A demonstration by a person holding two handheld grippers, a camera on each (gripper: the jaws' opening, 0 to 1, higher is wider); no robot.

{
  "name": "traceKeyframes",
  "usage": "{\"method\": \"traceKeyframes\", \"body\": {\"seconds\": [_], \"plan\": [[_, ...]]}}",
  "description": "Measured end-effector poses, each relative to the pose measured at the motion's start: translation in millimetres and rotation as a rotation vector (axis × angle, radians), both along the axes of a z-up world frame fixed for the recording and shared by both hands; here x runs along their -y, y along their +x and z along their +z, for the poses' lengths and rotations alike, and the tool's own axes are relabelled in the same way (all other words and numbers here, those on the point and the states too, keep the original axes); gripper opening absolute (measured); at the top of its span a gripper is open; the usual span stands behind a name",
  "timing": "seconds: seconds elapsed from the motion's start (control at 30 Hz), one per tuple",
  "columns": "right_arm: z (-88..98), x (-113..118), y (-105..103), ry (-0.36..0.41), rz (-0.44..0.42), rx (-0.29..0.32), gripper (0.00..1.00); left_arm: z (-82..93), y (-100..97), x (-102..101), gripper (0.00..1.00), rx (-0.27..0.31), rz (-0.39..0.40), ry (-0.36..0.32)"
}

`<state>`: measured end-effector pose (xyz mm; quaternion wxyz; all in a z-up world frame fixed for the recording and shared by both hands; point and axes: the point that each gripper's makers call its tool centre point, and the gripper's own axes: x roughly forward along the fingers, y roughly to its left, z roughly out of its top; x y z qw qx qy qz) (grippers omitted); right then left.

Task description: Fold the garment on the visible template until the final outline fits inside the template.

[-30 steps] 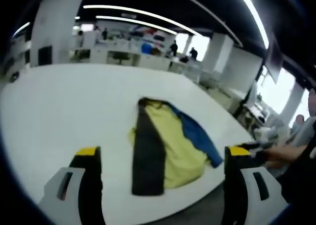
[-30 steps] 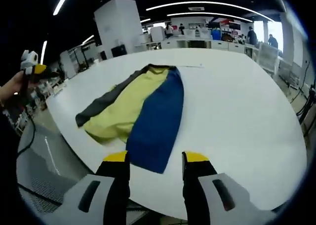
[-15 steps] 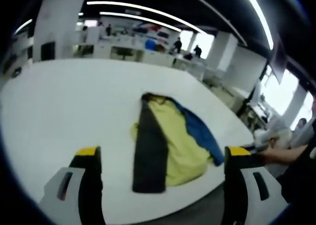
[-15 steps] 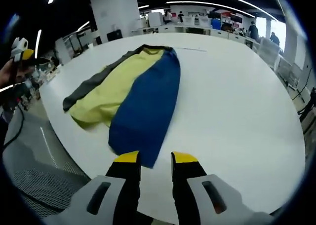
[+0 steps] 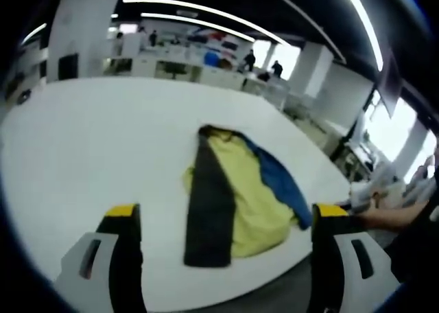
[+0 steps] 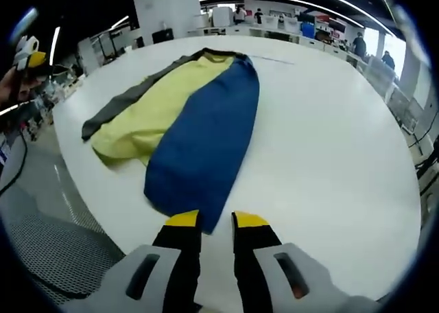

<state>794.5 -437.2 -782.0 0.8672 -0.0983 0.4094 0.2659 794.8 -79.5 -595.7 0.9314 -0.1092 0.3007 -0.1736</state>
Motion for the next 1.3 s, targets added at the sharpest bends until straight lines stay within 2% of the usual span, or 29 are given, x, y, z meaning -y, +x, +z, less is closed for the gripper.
{"method": "traceKeyframes", "body": {"seconds": [0.07,0.23,0.37,0.67,0.77,0.97,1.17,1.3], "plan": [[-0.3,0,2,-0.011,0.014,0.017,0.15,-0.5,0.3,0,0.99,-0.002,0.001,-0.001],[-0.4,-3,0,-0.021,0.028,0.015,0.13,-0.4,1.4,-1,0.99,-0.002,0.006,-0.009],[-0.3,-8,-2,-0.058,0.090,0.044,0.08,-1.3,2.4,-2,0.98,-0.005,0.009,-0.010],[-1.0,-9,-2,0.006,0.027,0.010,0.04,0.5,4.3,-3,0.98,-0.001,0.008,-0.015],[-0.6,-8,-2,0.004,0.019,0.000,0.03,2.0,5.0,-4,0.98,0.002,0.008,-0.014],[21.3,6,7,0.001,-0.004,0.045,0.03,3.7,5.0,-7,0.98,0.006,0.016,-0.014],[42.8,34,24,-0.127,0.056,0.125,0.03,2.4,5.1,-7,0.97,0.004,0.022,-0.024],[51.8,51,32,-0.198,0.116,0.145,0.03,1.7,5.2,-4,0.97,0.003,0.016,-0.024]]}}
